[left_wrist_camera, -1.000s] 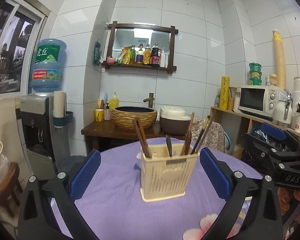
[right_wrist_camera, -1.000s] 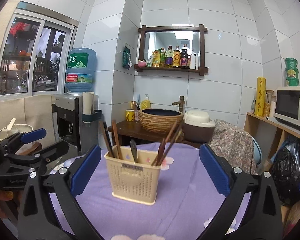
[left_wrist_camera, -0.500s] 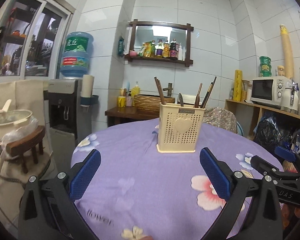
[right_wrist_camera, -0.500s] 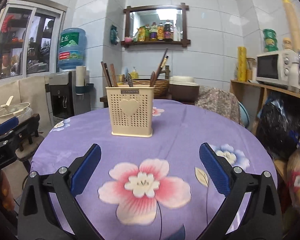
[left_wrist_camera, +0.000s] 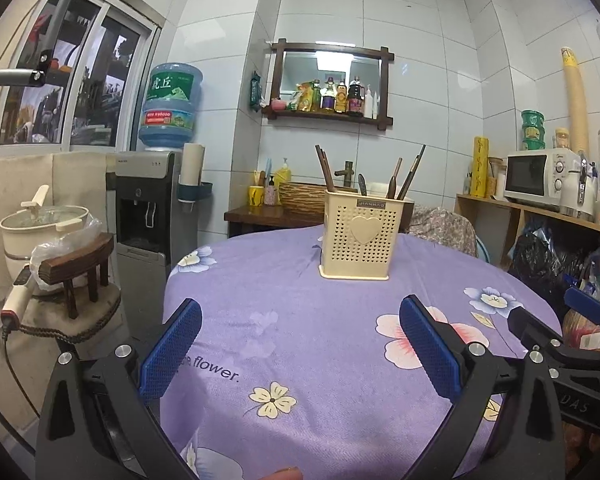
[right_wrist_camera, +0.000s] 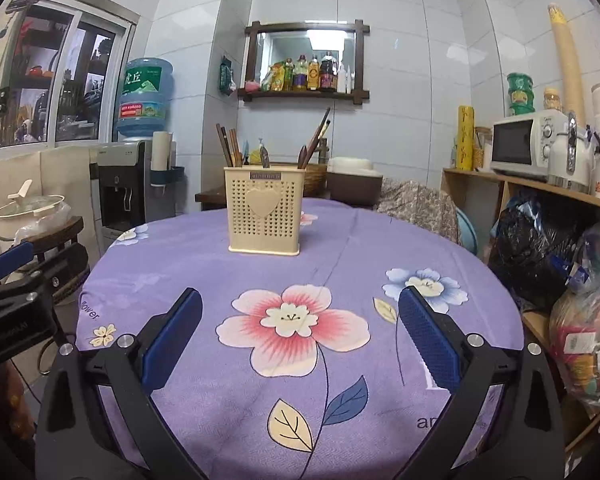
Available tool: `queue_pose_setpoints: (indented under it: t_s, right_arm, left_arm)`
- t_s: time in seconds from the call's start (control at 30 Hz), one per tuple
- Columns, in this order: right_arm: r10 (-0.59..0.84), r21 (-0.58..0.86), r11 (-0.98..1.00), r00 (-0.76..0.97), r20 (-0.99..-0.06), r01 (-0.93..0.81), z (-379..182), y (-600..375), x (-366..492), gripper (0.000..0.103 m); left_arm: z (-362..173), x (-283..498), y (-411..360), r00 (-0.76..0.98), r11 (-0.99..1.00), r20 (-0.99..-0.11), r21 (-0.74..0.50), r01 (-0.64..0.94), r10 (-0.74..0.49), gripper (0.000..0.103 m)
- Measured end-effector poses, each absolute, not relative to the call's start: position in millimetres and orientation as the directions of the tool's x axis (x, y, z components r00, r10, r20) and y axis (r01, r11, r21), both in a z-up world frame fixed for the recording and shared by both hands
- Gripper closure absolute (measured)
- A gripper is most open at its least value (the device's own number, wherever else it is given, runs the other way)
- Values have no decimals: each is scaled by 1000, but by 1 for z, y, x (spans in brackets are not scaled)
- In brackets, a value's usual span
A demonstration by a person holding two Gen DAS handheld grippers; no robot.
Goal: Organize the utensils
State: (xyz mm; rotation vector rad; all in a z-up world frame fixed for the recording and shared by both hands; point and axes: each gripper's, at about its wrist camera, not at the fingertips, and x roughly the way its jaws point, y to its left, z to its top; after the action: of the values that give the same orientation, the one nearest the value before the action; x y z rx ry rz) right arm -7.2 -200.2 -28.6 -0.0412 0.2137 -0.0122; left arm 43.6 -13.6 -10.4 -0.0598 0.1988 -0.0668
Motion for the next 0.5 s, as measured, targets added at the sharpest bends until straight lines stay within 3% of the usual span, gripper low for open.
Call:
queue_pose_setpoints:
  t_s: [0.5]
  right_arm:
    - [-5,-46,999,977,-212,-4,-25,-199,-8,6]
  left_arm:
    - [-6,36,-14,981,996,-176,-54,71,-80,5]
